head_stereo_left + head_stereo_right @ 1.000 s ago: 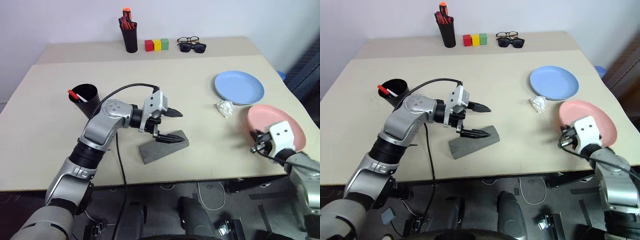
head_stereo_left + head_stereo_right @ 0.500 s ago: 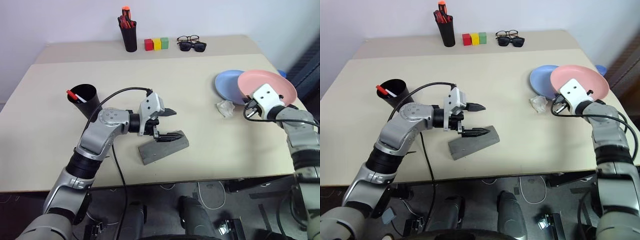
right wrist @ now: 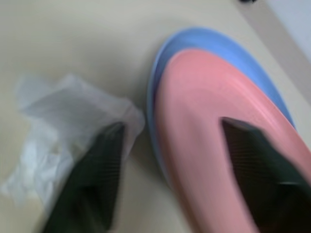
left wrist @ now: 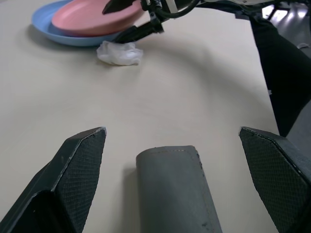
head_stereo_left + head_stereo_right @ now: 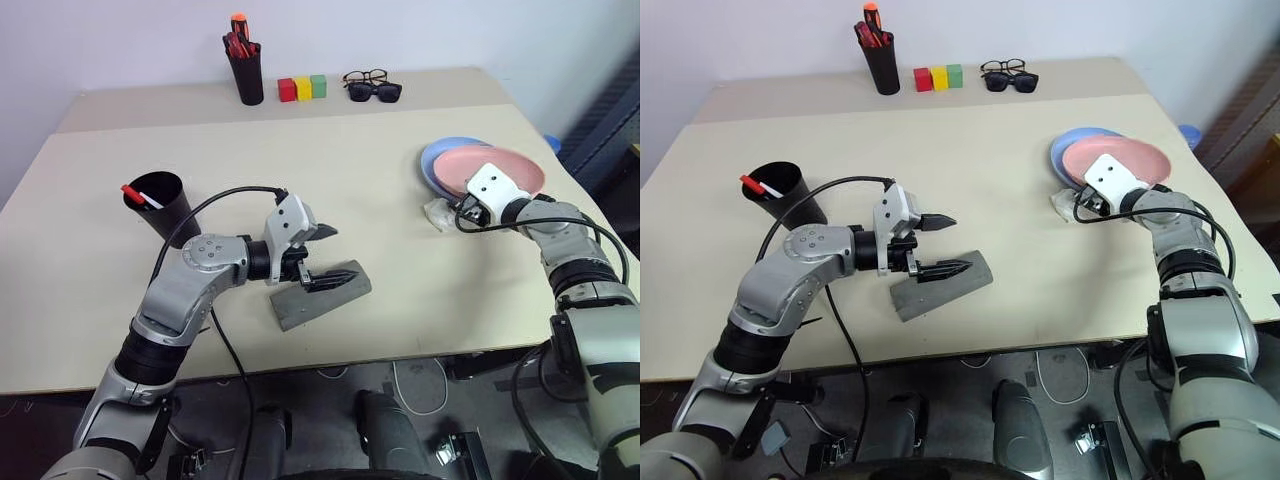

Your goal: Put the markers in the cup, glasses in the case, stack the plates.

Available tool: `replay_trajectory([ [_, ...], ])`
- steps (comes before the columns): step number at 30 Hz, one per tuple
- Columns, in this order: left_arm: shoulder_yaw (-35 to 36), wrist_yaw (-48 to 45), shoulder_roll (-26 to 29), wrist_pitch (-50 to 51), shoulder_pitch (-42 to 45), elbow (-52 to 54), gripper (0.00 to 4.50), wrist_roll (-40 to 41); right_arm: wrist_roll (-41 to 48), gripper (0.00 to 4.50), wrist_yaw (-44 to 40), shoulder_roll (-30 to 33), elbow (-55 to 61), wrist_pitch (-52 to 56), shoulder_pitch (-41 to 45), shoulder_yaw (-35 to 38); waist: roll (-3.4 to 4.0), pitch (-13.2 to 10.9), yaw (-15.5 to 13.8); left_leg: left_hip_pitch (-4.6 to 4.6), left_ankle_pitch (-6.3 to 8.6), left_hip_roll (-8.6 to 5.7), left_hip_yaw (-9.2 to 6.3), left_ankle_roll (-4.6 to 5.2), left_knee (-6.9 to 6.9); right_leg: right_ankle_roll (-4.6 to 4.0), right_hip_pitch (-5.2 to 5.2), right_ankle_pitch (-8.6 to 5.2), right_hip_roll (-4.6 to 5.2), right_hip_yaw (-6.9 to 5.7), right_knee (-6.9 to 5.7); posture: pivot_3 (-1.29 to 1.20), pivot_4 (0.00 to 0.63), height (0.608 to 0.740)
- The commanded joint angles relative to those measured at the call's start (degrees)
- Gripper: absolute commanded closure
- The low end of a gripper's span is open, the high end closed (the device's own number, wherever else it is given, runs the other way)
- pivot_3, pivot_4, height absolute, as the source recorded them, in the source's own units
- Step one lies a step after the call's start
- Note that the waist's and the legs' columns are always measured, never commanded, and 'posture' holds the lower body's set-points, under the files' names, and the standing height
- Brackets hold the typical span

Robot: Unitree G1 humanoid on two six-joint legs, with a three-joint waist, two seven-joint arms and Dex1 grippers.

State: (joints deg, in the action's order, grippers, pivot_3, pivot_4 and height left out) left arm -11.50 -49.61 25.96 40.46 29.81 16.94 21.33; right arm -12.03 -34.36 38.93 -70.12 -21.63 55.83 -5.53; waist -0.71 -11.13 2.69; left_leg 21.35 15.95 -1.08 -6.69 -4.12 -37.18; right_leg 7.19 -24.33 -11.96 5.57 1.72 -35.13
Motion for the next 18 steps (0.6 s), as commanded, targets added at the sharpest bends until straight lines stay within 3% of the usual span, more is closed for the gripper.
replay_trajectory([
  [1,0.65,0.00,0.36,-1.03,0.81,0.59,0.00,0.53,4.52,0.50,1.19,0.70,3.21,-0.60,1.90,4.71,0.00,0.00,-0.03,0.00,0.00,0.00,0.00,0.00,0.00,0.00,0.00,0.00,0.00,0.00,0.01,0.00,0.150,0.740],
  [5,0.15,-1.00,0.56,-2.50,1.65,-1.17,0.00,0.06,14.36,0.50,-4.29,0.53,17.93,8.61,-3.22,11.36,0.01,-0.01,-0.12,0.02,0.00,0.00,0.00,0.00,0.03,0.00,0.00,0.00,0.00,0.00,0.02,0.00,0.150,0.740],
  [9,-0.47,-2.22,0.63,-4.50,2.83,-3.69,0.00,-0.48,26.76,0.50,-5.12,0.50,47.88,32.16,-18.44,17.95,0.01,0.00,-0.69,0.03,0.00,0.00,-0.04,0.00,0.03,0.02,0.00,-0.01,0.00,-0.01,0.01,0.00,0.150,0.740],
  [12,-0.86,-2.89,0.61,-5.56,3.45,-5.10,0.00,-0.68,32.96,0.50,-3.87,0.52,63.09,45.74,-26.94,20.43,0.02,0.00,-1.18,0.04,0.01,-0.01,-0.05,0.02,0.02,0.03,0.00,-0.02,0.00,-0.01,0.02,0.00,0.150,0.740],
  [15,-1.07,-3.47,0.44,-6.41,4.10,-6.25,0.00,-0.93,37.10,0.50,-2.12,-0.87,70.66,53.18,-33.74,21.98,0.03,0.00,-0.97,0.02,0.01,-0.02,-0.02,0.02,-0.05,0.02,0.00,-0.02,0.00,0.00,-0.02,0.00,0.150,0.740],
  [18,-0.99,-3.72,0.47,-6.66,4.50,-6.65,0.00,-0.98,38.00,0.50,0.01,-2.91,71.59,54.80,-35.09,22.45,0.03,0.00,-0.40,-0.01,0.00,-0.01,-0.02,0.03,-0.09,-0.09,0.02,0.01,0.00,0.00,-0.07,0.00,0.150,0.740],
])
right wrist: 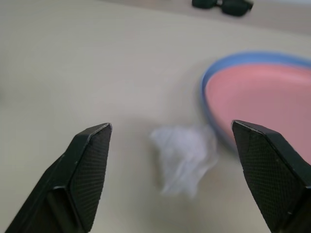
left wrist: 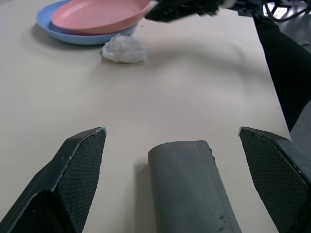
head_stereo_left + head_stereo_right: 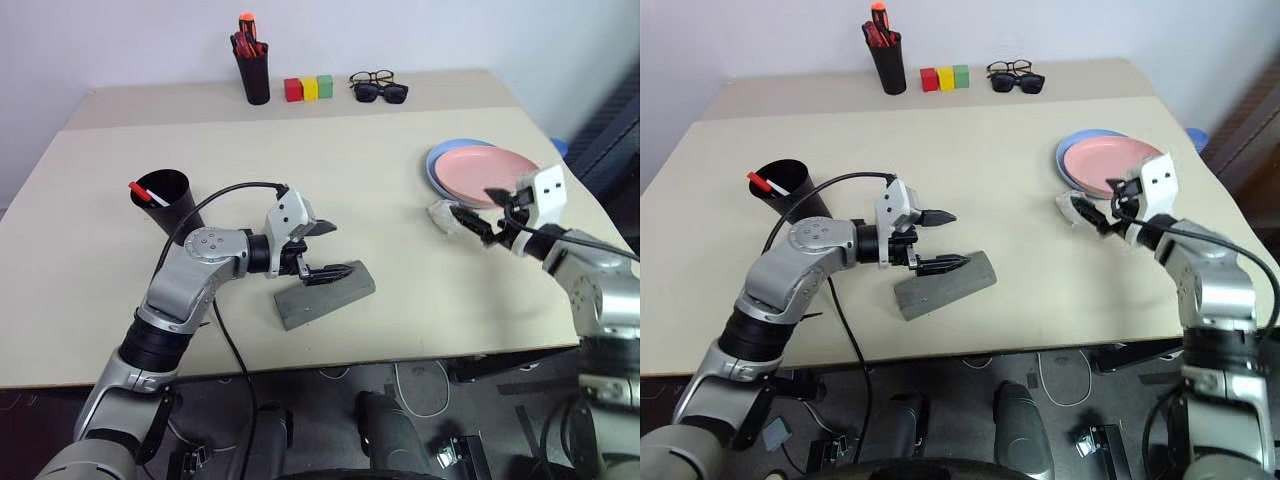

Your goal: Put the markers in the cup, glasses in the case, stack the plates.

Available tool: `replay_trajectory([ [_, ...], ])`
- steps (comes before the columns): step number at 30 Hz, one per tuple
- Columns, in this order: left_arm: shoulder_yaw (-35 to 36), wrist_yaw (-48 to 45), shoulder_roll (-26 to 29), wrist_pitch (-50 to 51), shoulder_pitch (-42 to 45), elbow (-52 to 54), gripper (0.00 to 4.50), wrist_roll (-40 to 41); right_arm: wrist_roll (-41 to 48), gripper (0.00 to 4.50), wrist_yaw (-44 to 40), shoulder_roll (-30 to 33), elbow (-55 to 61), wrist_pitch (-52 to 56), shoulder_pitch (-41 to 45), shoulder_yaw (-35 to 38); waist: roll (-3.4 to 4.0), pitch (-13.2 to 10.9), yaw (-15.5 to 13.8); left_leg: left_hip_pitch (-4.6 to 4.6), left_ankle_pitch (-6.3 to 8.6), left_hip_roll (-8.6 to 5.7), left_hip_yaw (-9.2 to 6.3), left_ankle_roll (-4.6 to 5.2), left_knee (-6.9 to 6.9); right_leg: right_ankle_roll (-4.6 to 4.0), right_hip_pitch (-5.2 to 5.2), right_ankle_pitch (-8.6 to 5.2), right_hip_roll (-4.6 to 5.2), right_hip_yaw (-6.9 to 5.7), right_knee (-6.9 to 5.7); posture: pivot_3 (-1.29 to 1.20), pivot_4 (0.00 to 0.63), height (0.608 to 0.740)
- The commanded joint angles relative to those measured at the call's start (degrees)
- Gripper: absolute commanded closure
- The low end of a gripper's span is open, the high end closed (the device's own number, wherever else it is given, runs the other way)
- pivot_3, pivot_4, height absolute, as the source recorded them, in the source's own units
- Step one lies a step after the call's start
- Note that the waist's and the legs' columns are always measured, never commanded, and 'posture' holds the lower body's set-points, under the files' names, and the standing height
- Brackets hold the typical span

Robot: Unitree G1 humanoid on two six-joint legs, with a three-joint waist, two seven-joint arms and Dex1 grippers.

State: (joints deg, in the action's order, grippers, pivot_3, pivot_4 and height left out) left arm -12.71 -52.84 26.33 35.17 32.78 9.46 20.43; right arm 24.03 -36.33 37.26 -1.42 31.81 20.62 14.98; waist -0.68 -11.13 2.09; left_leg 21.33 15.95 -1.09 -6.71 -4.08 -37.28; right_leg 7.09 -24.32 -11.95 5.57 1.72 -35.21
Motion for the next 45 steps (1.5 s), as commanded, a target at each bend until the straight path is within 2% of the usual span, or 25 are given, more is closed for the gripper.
replay_trajectory([
  [1,0.31,-0.41,0.17,-1.28,1.51,1.00,0.00,-0.06,1.83,0.50,2.52,-1.90,2.05,1.22,0.28,2.00,0.00,0.00,0.39,0.01,-0.02,0.00,0.01,0.03,-0.05,-0.01,0.00,0.01,0.00,0.00,0.00,0.00,0.150,0.740],
  [7,1.31,0.87,0.88,-0.38,0.70,2.42,0.00,0.14,-0.95,0.50,4.12,-4.75,-7.54,-3.63,3.86,0.38,0.00,0.00,0.47,-0.02,-0.13,0.00,0.02,0.19,-0.07,0.05,0.02,0.07,0.00,0.00,-0.04,0.00,0.150,0.740],
  [16,3.99,3.85,2.52,2.72,-0.78,5.49,0.00,1.46,-7.92,0.50,2.00,-4.89,-35.17,-18.46,15.41,-2.43,0.00,0.00,0.44,0.00,-0.13,0.00,0.02,0.19,0.02,-0.08,0.01,0.20,0.00,0.00,0.06,0.00,0.150,0.740],
  [18,4.45,4.18,2.87,3.16,-1.02,5.84,0.00,1.59,-8.81,1.02,1.76,-4.68,-39.68,-20.52,17.82,-2.60,0.00,0.00,0.45,0.00,-0.13,0.00,0.02,0.19,0.04,-0.07,0.01,0.19,0.00,0.00,0.06,0.00,0.150,0.740],
  [19,4.57,4.31,3.00,3.32,-1.06,5.93,0.00,1.65,-8.86,1.43,1.12,-4.64,-40.92,-20.95,18.64,-2.64,0.00,0.00,0.46,0.00,-0.13,0.00,0.02,0.19,0.05,-0.07,0.01,0.20,0.00,0.00,0.07,0.00,0.150,0.740],
  [25,4.47,5.10,3.17,3.56,-1.20,6.16,0.00,2.11,-8.83,4.45,-0.40,-5.02,-42.80,-21.54,20.69,-2.29,0.00,0.00,0.46,0.00,-0.13,0.00,0.02,0.18,0.06,-0.06,0.01,0.20,0.00,0.00,0.08,0.00,0.150,0.740],
  [33,3.92,5.43,2.55,3.20,-0.75,5.39,0.00,2.11,-6.30,4.45,-2.39,-5.75,-36.66,-19.47,18.81,-1.23,0.00,0.00,0.50,0.00,-0.14,0.00,0.02,0.18,0.05,-0.06,0.01,0.20,0.00,0.00,0.08,0.00,0.150,0.740],
  [40,3.50,5.45,1.87,2.95,-0.81,5.18,0.00,1.95,1.25,4.45,-5.53,-5.21,-19.14,-10.73,13.36,0.47,0.00,0.00,0.39,0.01,-0.14,0.00,0.01,0.18,0.05,-0.04,0.01,0.19,0.00,0.00,0.08,0.00,0.150,0.740],
  [43,3.36,5.43,1.52,2.82,-0.66,4.99,0.00,1.92,1.91,4.45,-3.40,-5.01,-17.30,-10.69,14.28,2.19,0.00,0.00,0.43,0.02,-0.14,0.00,0.01,0.18,0.03,-0.04,0.01,0.19,0.00,0.00,0.07,0.00,0.150,0.740],
  [45,3.30,5.46,1.27,2.78,-0.58,4.96,0.00,1.86,-0.12,4.45,-0.13,-4.55,-20.41,-13.82,16.77,3.11,0.00,0.00,0.47,0.00,-0.14,0.00,0.02,0.18,0.02,-0.05,0.02,0.20,0.00,0.00,0.06,0.00,0.150,0.740],
])
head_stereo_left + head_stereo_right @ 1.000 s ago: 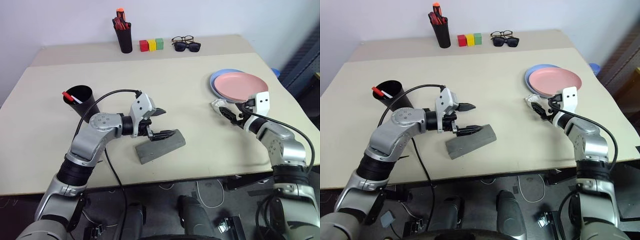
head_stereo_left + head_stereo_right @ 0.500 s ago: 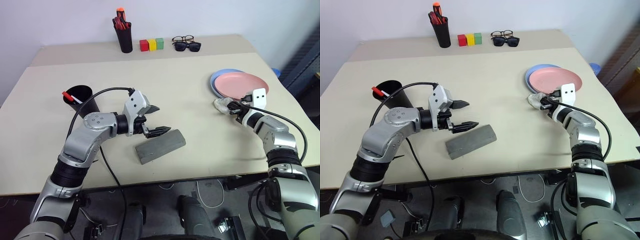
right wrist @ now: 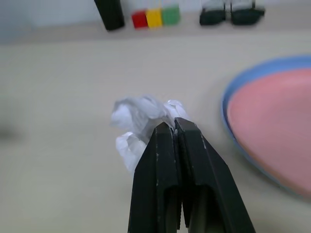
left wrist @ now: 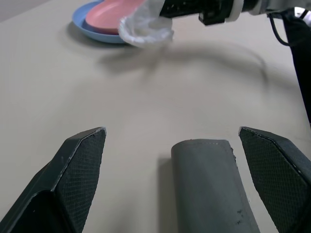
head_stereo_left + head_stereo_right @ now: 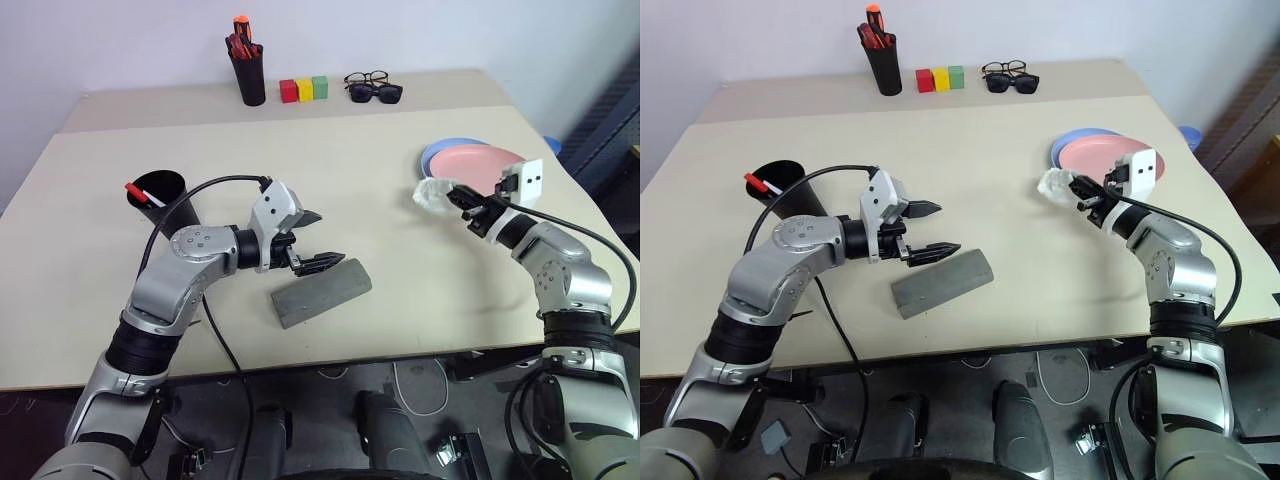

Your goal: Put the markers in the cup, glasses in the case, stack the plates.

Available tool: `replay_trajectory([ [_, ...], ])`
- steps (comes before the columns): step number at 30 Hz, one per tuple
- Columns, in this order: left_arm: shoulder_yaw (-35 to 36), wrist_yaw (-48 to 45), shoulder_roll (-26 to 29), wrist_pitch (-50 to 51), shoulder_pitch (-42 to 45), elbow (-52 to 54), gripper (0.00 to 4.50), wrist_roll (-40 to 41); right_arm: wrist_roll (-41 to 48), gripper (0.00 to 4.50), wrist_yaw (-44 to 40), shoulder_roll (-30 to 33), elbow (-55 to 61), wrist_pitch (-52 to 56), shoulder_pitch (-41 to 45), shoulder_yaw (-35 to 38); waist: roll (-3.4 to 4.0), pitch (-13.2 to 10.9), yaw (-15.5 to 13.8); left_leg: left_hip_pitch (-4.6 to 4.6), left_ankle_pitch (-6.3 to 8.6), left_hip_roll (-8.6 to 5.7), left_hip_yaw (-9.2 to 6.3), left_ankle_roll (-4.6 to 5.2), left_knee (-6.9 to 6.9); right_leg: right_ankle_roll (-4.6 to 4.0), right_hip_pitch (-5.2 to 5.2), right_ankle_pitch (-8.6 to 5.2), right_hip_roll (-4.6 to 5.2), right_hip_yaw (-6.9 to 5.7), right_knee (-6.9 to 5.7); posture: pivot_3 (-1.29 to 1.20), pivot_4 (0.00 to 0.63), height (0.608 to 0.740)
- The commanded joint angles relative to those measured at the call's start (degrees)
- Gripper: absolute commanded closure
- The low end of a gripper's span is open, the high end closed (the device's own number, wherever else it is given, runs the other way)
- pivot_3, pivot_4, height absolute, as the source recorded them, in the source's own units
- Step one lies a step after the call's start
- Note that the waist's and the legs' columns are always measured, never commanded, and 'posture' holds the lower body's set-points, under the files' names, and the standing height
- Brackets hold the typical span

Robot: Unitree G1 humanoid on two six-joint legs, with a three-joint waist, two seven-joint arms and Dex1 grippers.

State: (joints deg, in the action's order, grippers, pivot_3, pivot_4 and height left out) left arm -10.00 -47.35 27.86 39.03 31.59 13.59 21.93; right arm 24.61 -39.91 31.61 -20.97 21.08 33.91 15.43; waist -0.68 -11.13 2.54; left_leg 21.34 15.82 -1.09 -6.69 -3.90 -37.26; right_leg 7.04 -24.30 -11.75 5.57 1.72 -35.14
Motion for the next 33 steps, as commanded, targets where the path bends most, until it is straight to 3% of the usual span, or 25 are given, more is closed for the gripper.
replay_trajectory([
  [1,0.58,0.09,-0.44,-1.11,0.68,0.82,0.00,0.32,-3.29,4.45,7.33,1.84,-5.52,-7.04,6.26,3.21,0.00,0.00,0.09,-0.01,0.00,0.00,0.00,0.00,0.00,0.00,0.00,0.00,0.00,0.00,-0.02,0.00,0.150,0.740],
  [6,0.73,0.67,-1.12,-0.89,0.56,1.27,0.00,0.26,-10.11,4.45,15.93,5.32,-26.86,-20.64,16.42,3.27,0.02,-0.01,0.00,-0.02,-0.02,0.00,0.03,-0.03,0.02,-0.05,0.00,0.02,0.00,0.00,-0.02,0.00,0.150,0.740],
  [9,1.06,1.11,-1.04,-0.57,0.01,1.90,0.00,0.37,-12.37,3.69,18.14,6.70,-37.46,-26.94,20.79,2.93,0.02,-0.01,0.03,0.02,-0.02,0.00,0.03,-0.03,0.09,-0.01,0.00,0.01,0.00,0.00,0.09,0.00,0.150,0.740],
  [13,1.60,2.00,-0.72,0.11,-0.53,2.70,0.00,0.73,-13.19,1.70,19.12,7.07,-43.96,-30.78,23.80,3.27,0.02,-0.02,0.14,0.04,-0.02,0.00,0.03,-0.02,0.15,0.03,-0.01,-0.01,0.00,0.01,0.15,0.00,0.150,0.740],
  [20,1.56,2.71,-0.74,0.15,-1.46,3.19,0.00,0.76,-11.38,1.70,18.75,8.46,-44.53,-32.35,23.01,5.87,0.04,-0.03,0.14,0.02,-0.02,0.00,0.03,-0.02,0.14,0.03,-0.02,-0.01,0.00,0.02,0.12,0.00,0.150,0.740],
  [27,0.87,2.89,-1.60,-0.29,-1.45,2.86,0.00,0.72,-14.61,1.70,25.57,12.48,-42.67,-32.71,14.73,5.79,0.03,-0.03,-0.18,0.07,-0.02,0.00,0.03,-0.02,0.14,0.04,-0.01,-0.03,0.00,0.02,0.17,0.00,0.150,0.740],
  [33,0.69,2.62,-2.01,-0.50,-0.75,2.11,0.00,0.45,-16.05,1.70,26.66,12.13,-42.84,-32.83,10.13,4.60,0.05,-0.03,1.20,-0.04,-0.02,-0.01,0.16,-0.02,0.14,0.03,-0.01,-0.03,0.00,0.20,0.11,0.00,0.150,0.740],
])
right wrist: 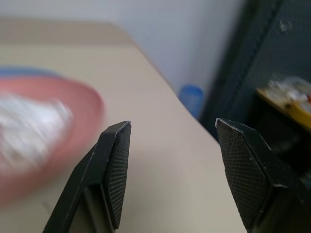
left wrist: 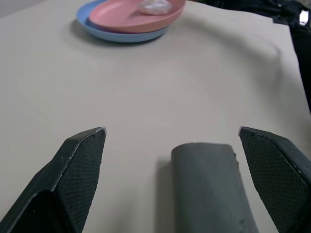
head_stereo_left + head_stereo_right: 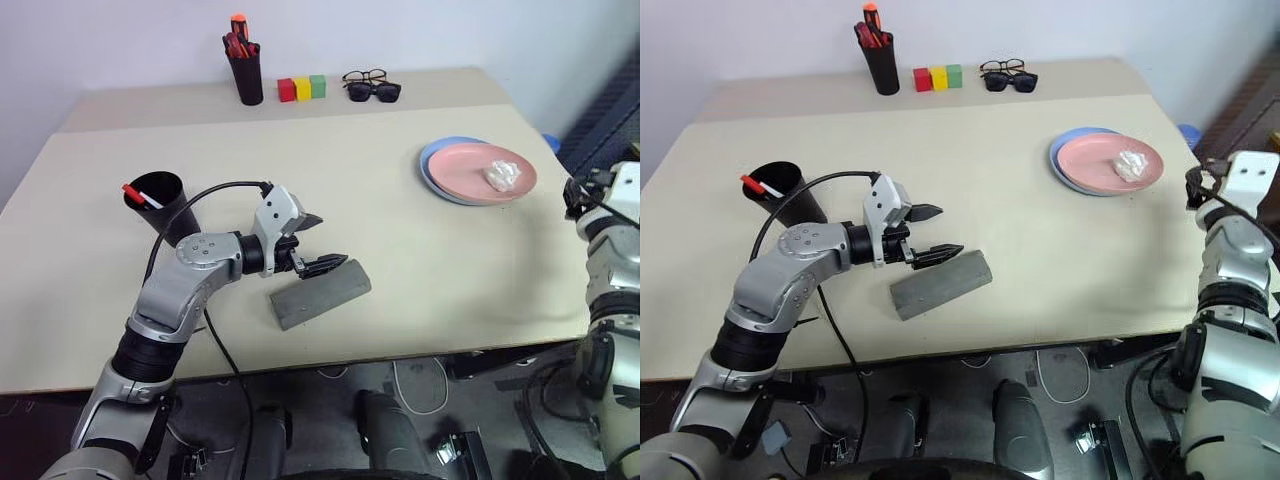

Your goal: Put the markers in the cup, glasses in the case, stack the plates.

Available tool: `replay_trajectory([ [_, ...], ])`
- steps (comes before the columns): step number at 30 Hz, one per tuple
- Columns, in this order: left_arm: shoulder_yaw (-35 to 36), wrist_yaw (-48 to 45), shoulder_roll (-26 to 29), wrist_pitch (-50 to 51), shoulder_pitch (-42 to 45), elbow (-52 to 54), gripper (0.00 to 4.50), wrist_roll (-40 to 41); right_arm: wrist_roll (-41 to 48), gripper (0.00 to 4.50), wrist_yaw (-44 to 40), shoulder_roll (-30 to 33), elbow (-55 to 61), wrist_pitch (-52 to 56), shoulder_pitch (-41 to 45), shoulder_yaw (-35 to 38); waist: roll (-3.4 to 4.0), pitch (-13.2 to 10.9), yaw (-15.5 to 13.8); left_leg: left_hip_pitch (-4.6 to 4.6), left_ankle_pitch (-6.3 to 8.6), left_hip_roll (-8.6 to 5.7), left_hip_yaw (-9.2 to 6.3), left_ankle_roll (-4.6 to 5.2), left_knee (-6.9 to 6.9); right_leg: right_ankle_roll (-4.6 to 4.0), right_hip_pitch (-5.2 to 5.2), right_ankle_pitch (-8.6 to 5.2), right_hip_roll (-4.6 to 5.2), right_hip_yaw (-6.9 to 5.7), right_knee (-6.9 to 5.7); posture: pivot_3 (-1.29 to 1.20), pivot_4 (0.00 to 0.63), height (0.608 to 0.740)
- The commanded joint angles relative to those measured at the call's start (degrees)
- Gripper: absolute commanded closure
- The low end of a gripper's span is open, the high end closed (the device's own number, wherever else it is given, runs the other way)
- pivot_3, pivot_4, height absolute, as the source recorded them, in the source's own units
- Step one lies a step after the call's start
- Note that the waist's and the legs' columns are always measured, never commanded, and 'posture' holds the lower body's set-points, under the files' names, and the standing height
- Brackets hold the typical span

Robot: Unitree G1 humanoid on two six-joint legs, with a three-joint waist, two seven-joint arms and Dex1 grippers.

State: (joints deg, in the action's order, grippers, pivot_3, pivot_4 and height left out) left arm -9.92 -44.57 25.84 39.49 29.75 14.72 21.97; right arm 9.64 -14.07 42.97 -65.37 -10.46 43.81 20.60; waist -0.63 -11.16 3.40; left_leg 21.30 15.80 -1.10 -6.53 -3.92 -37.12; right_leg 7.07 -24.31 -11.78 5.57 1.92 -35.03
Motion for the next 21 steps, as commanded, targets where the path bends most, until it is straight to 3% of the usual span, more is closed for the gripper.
replay_trajectory([
  [1,0.65,-0.22,-0.02,-0.96,1.20,0.90,0.00,0.39,-1.17,1.70,1.02,0.39,1.61,-1.36,0.09,-0.72,0.00,0.00,0.58,0.00,0.00,0.00,0.01,0.00,-0.02,-0.02,0.00,0.02,0.00,0.01,-0.02,0.00,0.150,0.740],
  [21,2.63,1.56,2.11,1.41,-0.87,4.39,0.00,1.68,2.87,1.70,-3.77,-6.53,-2.07,1.31,7.16,0.99,-0.01,-0.01,0.54,-0.11,-0.01,-0.05,0.28,0.02,-0.07,0.14,0.02,0.18,-0.07,0.45,0.02,0.00,0.150,0.740],
])
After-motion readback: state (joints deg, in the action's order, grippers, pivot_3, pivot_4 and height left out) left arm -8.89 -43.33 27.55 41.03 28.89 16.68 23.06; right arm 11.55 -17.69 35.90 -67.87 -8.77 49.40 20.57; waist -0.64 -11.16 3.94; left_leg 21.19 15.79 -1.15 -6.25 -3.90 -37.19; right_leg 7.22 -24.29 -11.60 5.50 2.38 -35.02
